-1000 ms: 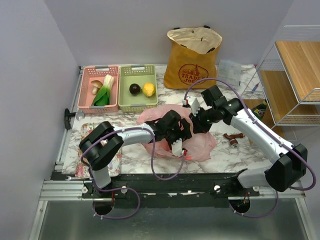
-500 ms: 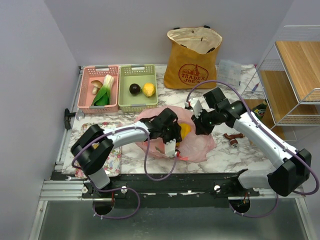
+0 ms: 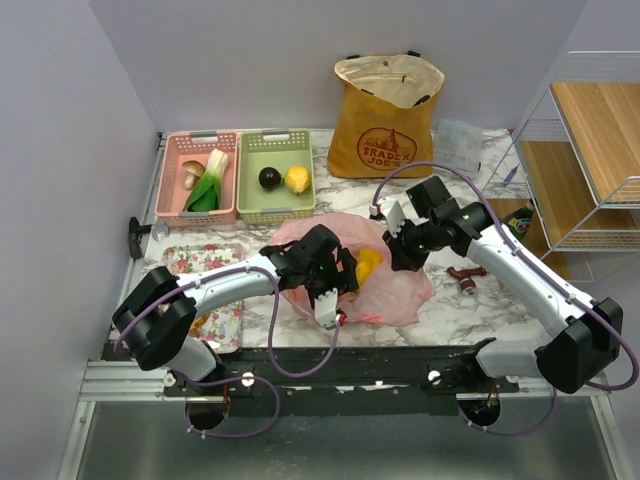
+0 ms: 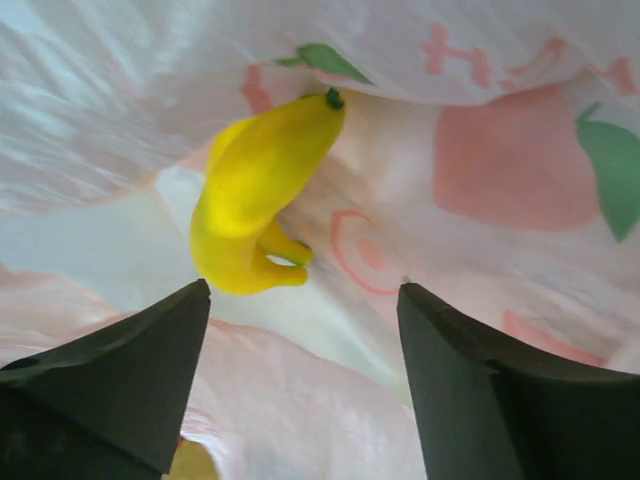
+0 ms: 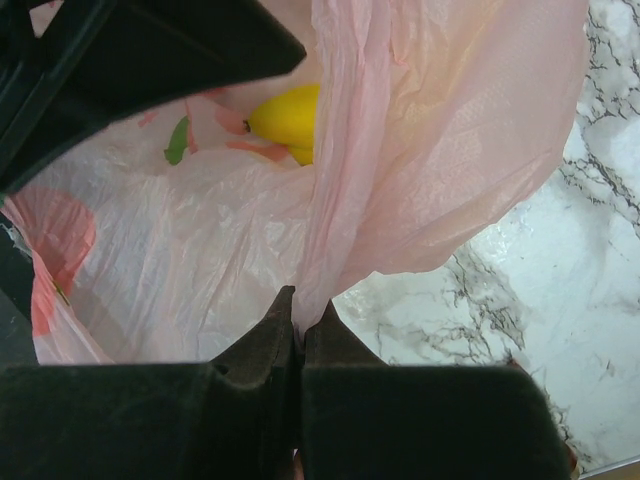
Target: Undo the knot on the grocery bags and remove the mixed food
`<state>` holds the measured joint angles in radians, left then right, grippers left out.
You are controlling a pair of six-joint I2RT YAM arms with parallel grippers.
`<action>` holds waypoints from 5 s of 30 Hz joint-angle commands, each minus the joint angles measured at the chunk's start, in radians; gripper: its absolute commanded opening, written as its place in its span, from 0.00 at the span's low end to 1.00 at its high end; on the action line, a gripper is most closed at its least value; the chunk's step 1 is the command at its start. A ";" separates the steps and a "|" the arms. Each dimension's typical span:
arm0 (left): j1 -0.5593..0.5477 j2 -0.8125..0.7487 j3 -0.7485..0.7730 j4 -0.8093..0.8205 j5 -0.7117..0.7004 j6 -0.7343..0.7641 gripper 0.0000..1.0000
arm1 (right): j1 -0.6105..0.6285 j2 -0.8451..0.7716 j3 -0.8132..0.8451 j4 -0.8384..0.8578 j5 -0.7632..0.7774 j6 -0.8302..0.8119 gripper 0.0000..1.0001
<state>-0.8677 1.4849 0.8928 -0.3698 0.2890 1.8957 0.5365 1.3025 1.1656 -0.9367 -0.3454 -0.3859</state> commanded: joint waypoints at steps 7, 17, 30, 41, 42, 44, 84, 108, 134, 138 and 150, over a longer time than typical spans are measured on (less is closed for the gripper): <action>-0.058 0.134 0.029 0.297 0.016 0.042 0.89 | -0.004 0.007 0.010 0.000 0.011 -0.001 0.01; -0.080 0.230 0.139 0.251 0.038 0.137 0.89 | -0.005 0.000 0.005 0.001 0.009 0.002 0.01; -0.045 0.312 0.258 -0.089 -0.051 0.113 0.52 | -0.004 -0.018 -0.008 -0.016 0.019 0.001 0.01; -0.013 -0.022 0.280 -0.329 0.326 -0.181 0.26 | -0.005 -0.026 -0.032 0.023 0.041 0.046 0.01; -0.011 -0.039 0.293 -0.345 0.356 -0.220 0.25 | -0.005 -0.024 -0.031 0.027 0.039 0.048 0.01; -0.008 -0.081 0.308 -0.353 0.409 -0.283 0.25 | -0.005 -0.019 -0.028 0.032 0.039 0.052 0.01; 0.695 0.426 0.956 -0.176 -0.176 -1.396 0.29 | -0.012 -0.077 -0.024 0.069 0.208 0.076 0.01; 0.721 0.637 1.112 -0.346 -0.344 -1.629 0.87 | -0.092 -0.020 0.060 0.122 0.422 0.092 0.01; 0.617 0.097 0.690 -0.199 0.165 -1.564 0.98 | -0.255 0.066 0.030 0.053 0.676 -0.147 0.32; 0.611 0.023 0.609 -0.179 0.274 -1.592 0.98 | -0.255 0.049 0.229 -0.119 0.433 -0.171 0.79; 0.433 -0.013 0.574 -0.011 0.492 -1.746 0.98 | -0.255 0.238 0.443 -0.018 0.184 -0.005 0.74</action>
<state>-0.3523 1.4235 1.3861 -0.4580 0.7021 0.2237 0.2848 1.4204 1.6211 -0.9989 -0.1234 -0.4675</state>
